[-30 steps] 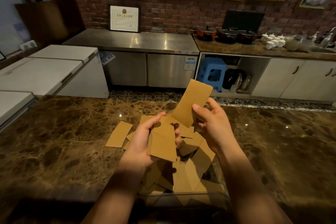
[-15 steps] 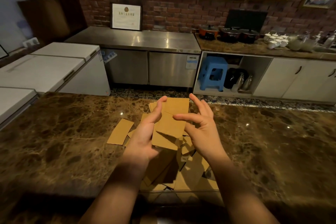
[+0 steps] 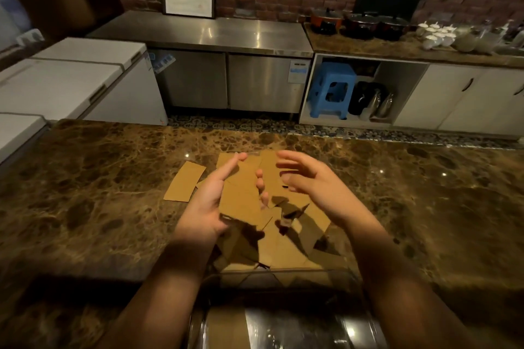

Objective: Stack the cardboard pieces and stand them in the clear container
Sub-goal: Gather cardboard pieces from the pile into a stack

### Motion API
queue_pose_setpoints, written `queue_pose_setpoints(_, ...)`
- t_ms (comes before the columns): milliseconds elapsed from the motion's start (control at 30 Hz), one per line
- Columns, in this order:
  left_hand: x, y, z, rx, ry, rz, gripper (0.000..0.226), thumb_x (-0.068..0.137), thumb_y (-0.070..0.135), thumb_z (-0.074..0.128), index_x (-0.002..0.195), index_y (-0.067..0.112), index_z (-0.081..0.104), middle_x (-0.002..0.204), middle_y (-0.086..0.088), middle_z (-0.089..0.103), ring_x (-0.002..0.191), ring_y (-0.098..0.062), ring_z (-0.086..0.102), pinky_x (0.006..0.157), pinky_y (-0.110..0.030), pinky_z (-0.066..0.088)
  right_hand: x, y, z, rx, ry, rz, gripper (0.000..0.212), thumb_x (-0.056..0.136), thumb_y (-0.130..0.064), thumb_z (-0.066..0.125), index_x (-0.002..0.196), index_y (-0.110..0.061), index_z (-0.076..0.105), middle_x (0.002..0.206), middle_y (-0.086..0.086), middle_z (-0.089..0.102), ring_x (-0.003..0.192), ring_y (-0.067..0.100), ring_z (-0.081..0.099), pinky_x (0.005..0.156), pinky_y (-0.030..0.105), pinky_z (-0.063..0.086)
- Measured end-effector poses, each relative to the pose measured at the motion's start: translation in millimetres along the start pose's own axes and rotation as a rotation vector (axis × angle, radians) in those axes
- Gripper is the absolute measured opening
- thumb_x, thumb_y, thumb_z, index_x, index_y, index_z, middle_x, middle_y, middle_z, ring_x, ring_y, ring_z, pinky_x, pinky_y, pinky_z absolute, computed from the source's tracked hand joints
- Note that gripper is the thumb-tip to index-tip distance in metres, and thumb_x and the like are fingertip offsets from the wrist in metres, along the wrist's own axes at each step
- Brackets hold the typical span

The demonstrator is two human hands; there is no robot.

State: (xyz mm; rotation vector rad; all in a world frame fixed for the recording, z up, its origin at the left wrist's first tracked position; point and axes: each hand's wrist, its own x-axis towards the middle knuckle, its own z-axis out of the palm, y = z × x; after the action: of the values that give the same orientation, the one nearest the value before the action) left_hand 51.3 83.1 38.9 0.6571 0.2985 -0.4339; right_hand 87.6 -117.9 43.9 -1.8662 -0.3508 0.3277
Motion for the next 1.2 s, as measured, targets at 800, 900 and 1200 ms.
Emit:
queue_pose_setpoints(800,19.7,-4.8,-12.6,-0.069,0.105,0.036,0.03,0.091,0.031,0.064,0.117,0.017,0.055,0.094,-0.018,0.068,0.072,-0.027,0.065,0.061,-0.033,0.052,16.3,51.8,-46.7,-0.224,0.165,0.472,0.049,0.072,-0.012,0.088,0.108,-0.023,0.057,0.1,0.006,0.068,0.084,0.02,0.067,0.064,0.034,0.057)
queue_pose_setpoints(900,21.7,-5.7,-10.2,-0.05,0.1,0.044,0.026,0.09,0.029,0.065,0.112,0.016,0.057,0.095,-0.018,0.068,0.073,-0.028,0.065,0.058,-0.034,0.054,13.2,36.0,-56.1,-0.14,0.29,0.337,0.05,0.071,-0.01,0.089,0.1,-0.031,0.054,0.1,0.004,0.069,0.081,0.018,0.07,0.07,0.034,0.058)
queue_pose_setpoints(1200,16.1,-1.2,4.1,0.073,0.061,0.076,0.023,0.073,0.039,0.078,0.079,0.017,0.083,0.091,-0.012,0.075,0.073,-0.024,0.069,0.06,-0.034,0.057,7.8,-28.8,-84.4,0.452,0.206,0.099,0.045,0.061,-0.008,0.086,0.098,-0.021,0.064,0.082,0.006,0.072,0.064,0.018,0.071,0.051,0.031,0.057)
